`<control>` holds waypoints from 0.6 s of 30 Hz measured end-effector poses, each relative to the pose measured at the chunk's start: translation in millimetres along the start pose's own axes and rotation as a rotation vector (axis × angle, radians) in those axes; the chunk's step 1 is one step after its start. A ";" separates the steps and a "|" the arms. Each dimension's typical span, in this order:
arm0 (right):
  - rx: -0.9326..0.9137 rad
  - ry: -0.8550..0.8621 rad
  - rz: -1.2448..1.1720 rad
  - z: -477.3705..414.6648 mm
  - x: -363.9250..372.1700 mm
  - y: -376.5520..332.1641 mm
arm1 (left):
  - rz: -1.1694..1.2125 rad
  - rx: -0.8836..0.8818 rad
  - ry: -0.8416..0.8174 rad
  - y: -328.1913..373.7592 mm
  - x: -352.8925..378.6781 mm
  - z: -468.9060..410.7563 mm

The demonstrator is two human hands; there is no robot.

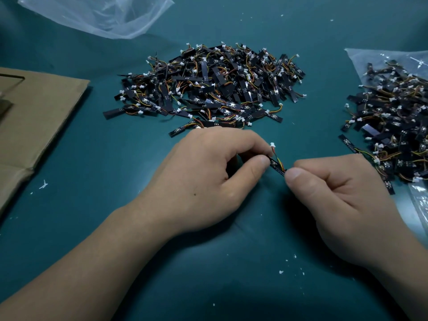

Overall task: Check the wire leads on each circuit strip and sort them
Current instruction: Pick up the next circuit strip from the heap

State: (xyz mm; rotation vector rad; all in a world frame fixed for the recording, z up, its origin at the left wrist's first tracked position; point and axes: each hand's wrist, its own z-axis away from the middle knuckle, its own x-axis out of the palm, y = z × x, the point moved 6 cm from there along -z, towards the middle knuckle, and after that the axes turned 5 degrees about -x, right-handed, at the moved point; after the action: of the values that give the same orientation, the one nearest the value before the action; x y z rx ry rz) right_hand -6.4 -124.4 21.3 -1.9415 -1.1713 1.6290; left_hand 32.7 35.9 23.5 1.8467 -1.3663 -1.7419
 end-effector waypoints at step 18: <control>0.008 0.041 -0.013 0.9 0.3 5.6 | 0.065 0.035 -0.002 -1.9 1.4 0.7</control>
State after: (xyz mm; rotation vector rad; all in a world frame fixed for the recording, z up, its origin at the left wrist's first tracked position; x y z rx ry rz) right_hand -5.1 -127.7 16.8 -1.9489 -1.1576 1.5773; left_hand 32.7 36.1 21.0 1.7977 -1.4498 -1.6984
